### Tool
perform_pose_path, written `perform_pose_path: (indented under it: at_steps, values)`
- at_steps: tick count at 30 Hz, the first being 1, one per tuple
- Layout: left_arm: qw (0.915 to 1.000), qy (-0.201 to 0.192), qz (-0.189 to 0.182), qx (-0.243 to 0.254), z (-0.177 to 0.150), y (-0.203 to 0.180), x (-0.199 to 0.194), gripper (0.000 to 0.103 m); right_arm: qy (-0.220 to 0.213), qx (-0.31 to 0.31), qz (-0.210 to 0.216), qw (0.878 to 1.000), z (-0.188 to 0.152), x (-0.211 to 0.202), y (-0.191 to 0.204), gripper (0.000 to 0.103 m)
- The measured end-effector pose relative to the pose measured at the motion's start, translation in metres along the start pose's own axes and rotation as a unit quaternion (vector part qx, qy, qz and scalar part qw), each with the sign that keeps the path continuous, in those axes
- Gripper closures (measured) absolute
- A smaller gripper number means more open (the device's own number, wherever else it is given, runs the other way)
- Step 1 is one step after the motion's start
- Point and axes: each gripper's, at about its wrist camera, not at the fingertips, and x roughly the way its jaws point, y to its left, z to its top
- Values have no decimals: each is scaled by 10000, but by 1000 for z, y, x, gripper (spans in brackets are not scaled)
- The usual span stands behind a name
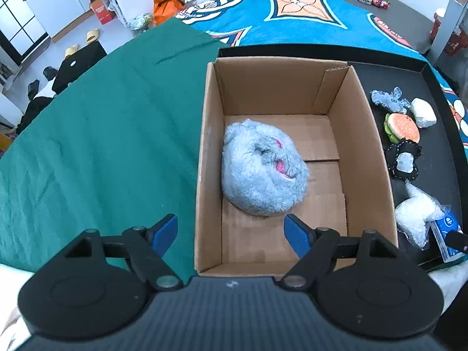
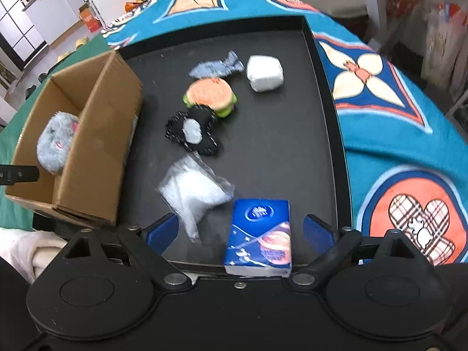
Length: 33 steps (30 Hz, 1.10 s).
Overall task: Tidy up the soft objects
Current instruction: 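Move the right gripper to the blue tissue pack and grasp it, then carry the tissue pack with the right gripper into the box and release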
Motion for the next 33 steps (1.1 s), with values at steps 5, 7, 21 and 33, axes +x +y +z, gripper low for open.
perform_pose_path:
  at_steps: [5, 7, 21, 33]
  values:
    - [9999, 21, 104, 94, 1, -6, -1, 24, 244, 93, 101, 9996, -4, 12, -9, 17]
    - [9998, 24, 147, 119, 1, -7, -2, 24, 315, 75, 145, 9994, -5, 17, -11, 24]
    - [9990, 65, 371, 222, 2, -14, 2, 24, 281, 187, 359, 9988, -6, 16, -26, 51]
    - [9990, -56, 415, 168, 0, -11, -3, 25, -294, 198, 253, 9991, 15, -7, -18, 52]
